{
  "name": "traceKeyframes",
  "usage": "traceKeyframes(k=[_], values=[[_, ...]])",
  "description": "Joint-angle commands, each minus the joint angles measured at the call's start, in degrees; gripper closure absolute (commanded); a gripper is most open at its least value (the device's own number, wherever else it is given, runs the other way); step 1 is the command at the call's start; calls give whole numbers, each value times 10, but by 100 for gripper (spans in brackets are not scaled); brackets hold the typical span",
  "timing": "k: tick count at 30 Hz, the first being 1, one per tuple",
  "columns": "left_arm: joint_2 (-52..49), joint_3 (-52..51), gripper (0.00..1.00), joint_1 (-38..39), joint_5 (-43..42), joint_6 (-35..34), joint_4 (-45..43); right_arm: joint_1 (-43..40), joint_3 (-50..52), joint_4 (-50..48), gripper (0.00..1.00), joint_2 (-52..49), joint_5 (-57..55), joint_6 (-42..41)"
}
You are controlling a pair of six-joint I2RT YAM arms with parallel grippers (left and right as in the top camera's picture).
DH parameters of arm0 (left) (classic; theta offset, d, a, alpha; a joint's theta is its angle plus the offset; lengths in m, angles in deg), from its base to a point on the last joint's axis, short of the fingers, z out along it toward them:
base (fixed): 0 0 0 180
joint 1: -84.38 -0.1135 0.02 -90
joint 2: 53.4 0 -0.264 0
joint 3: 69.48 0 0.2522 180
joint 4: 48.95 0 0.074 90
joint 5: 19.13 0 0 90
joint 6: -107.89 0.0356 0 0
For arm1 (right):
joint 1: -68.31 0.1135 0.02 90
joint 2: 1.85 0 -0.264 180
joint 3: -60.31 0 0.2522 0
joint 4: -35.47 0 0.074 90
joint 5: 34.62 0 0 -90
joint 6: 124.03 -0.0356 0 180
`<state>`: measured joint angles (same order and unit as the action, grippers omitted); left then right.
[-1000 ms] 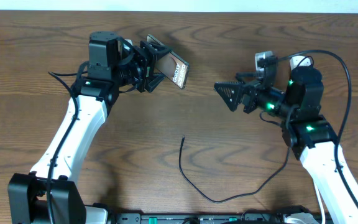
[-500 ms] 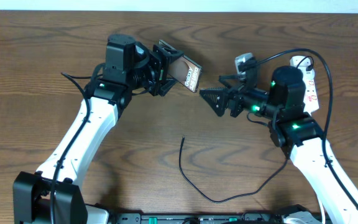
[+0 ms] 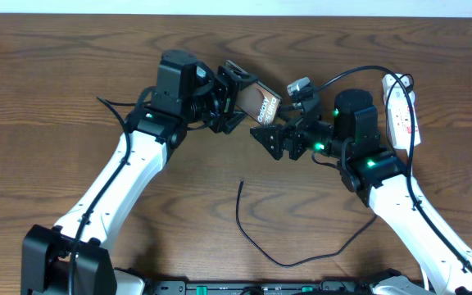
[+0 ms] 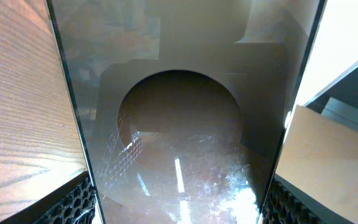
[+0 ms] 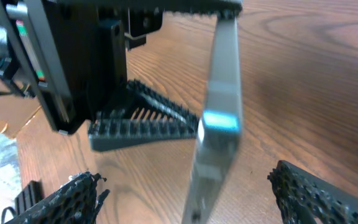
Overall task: Plug charger to phone and switch on socket
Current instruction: 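Move the right gripper toward the box held by the left gripper, then grasp the phone box edge with the right gripper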
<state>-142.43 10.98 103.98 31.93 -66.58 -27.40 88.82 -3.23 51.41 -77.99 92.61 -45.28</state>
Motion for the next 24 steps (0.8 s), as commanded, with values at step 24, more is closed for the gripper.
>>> traceKeyframes(k=[24], values=[[10,15,93,24,11,-50,11,40,-11,-28,36,-1,-114,-33]])
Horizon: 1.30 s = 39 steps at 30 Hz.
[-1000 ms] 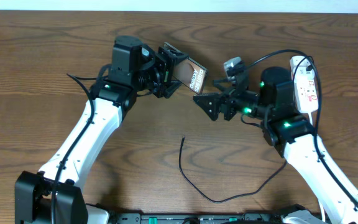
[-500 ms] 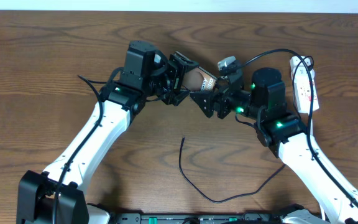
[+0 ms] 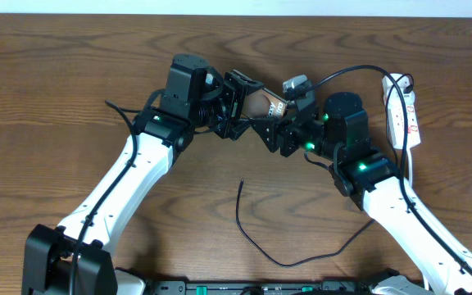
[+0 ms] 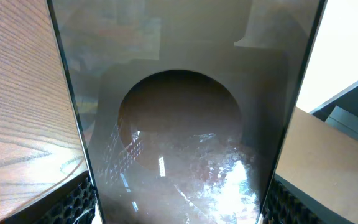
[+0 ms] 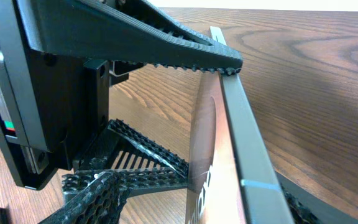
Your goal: Plug charger to phone and switch on socket
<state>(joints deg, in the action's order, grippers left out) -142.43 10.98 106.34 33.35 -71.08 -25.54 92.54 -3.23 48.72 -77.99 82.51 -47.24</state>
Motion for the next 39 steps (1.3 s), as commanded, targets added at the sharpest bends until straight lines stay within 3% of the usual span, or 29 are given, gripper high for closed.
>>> traceKeyframes(k=[1,6,12,18,19,21,22,28,31,33,39], values=[[10,15,93,0,-3,-5,-7,3,-11,-1,40,-1,-16,-14],[10,15,93,0,-3,-5,-7,3,-11,-1,76,-1,-17,-16],[10,15,93,4,-3,-5,-7,3,-11,-2,98,-1,-17,-27],[10,15,92,5,-3,-5,-7,2,-11,-2,99,-1,-26,-35],[10,15,76,5,-3,-5,-7,2,-11,-2,99,-1,-29,-35],[10,15,24,3,-5,-5,-7,1,-11,-2,99,0,-31,-35],[10,15,10,0,-10,-4,-7,1,-11,-3,99,0,-34,-35],[11,15,8,-50,-98,2,-22,-13,-11,-4,99,0,-86,-40],[11,15,8,-82,-155,9,-55,-30,-11,-10,99,0,-108,-89],[11,15,8,-98,-181,8,-80,-45,-11,-23,99,-1,-107,-156],[11,15,7,-133,-215,10,-122,-67,-11,-97,99,0,-103,-457]])
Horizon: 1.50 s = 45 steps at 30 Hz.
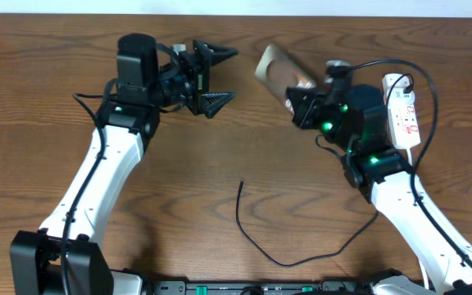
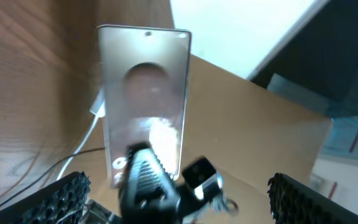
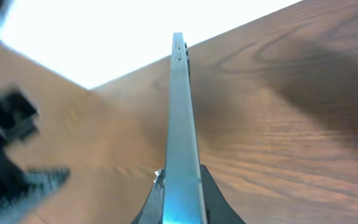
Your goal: Plug charger to phone and switch on socket
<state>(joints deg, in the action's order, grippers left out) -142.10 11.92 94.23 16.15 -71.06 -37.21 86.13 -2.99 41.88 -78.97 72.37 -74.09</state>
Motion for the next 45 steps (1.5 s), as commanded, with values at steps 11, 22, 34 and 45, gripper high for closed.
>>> traceKeyframes(k=[11,22,34,45], values=[[7,6,7,-28,-15,85,-79,11,-14,-100,99,9,21,-638],[7,6,8,-20,80,122,-93,53,-14,-175,98,9,31,-649],[7,6,9,19,148,122,-92,95,-14,-177,98,9,30,-649],[7,6,35,50,169,122,-92,100,-14,-177,99,9,35,-649]])
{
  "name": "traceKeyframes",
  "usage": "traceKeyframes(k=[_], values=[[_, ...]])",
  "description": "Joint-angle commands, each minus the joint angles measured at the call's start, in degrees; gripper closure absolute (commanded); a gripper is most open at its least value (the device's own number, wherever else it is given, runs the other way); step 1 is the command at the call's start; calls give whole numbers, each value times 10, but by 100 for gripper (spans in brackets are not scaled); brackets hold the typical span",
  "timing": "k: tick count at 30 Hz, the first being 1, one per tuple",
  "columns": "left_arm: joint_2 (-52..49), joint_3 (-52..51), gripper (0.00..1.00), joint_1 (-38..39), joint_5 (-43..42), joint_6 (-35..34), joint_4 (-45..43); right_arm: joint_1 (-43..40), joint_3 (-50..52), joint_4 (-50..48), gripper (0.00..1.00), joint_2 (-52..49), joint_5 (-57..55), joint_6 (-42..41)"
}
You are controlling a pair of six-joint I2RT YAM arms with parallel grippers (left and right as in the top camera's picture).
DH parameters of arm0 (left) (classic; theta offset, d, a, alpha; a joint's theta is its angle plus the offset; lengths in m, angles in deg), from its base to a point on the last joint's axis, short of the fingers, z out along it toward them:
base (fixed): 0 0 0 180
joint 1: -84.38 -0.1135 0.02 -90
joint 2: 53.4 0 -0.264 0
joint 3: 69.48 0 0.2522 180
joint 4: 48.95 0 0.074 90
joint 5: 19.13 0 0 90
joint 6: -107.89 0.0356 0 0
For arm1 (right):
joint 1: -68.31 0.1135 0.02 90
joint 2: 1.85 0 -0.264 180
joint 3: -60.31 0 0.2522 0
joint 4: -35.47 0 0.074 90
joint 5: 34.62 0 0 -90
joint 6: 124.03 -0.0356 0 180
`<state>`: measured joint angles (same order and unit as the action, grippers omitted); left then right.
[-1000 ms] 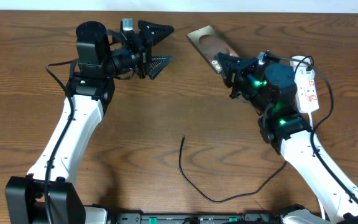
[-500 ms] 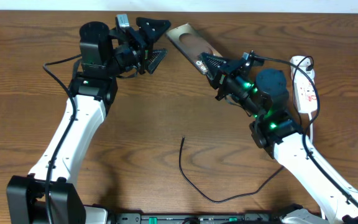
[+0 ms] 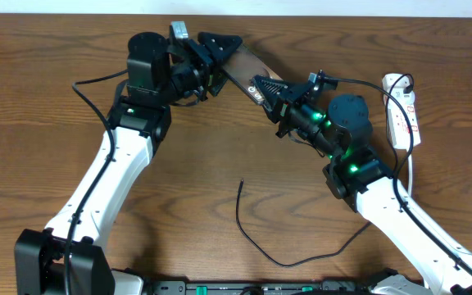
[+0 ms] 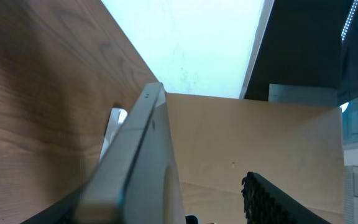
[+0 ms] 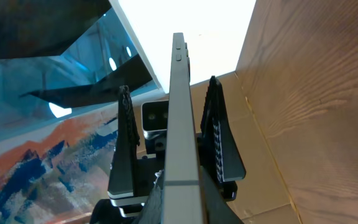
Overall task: Plug charger to phone and switch on socket
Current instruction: 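Regrasp the box with the left gripper and carry it left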
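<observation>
The brown phone (image 3: 246, 67) is held raised over the back of the table, between both arms. My right gripper (image 3: 270, 95) is shut on its near end; in the right wrist view the phone (image 5: 180, 124) shows edge-on. My left gripper (image 3: 220, 59) stands open around the phone's far end, the phone (image 4: 138, 155) close to one finger and the other finger (image 4: 275, 199) well apart. The black charger cable (image 3: 238, 215) lies loose on the table, its free end pointing toward the middle. The white socket strip (image 3: 401, 115) lies at the right edge.
The cable loops from the table's front toward the right arm and up to the socket strip. A second black lead (image 3: 97, 78) trails by the left arm. Bare wooden table (image 3: 39, 147) spreads left of centre.
My left gripper, then drawn back to the left and open, now sits open around the phone's far end. The right gripper holds the phone further left, tilted toward the left arm.
First my left gripper held the phone, with the right gripper open beside it. Then the right gripper's fingers were around the phone. Later the right gripper alone held it, with the left arm drawn back. Now the left gripper straddles the phone again.
</observation>
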<state>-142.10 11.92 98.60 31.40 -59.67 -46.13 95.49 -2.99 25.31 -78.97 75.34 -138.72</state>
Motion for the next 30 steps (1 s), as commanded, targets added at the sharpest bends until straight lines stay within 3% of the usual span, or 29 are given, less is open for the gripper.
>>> traceKeyframes(k=[1,7,15,16,25,27,30], values=[[7,6,37,7,17,8,-3,7,-14,-12,98,9,6,-3],[7,6,41,7,27,9,-3,7,-14,-11,99,9,21,-3],[6,6,81,7,39,9,-3,7,-14,-11,99,9,27,-3],[6,6,91,7,42,9,-3,7,-14,-11,99,9,28,-3],[-1,6,93,7,44,9,-3,7,-14,-11,96,9,27,2],[-1,6,93,6,46,9,-4,7,-14,-9,79,9,27,2],[-1,6,93,-2,48,9,-9,7,-14,-9,14,9,27,2]])
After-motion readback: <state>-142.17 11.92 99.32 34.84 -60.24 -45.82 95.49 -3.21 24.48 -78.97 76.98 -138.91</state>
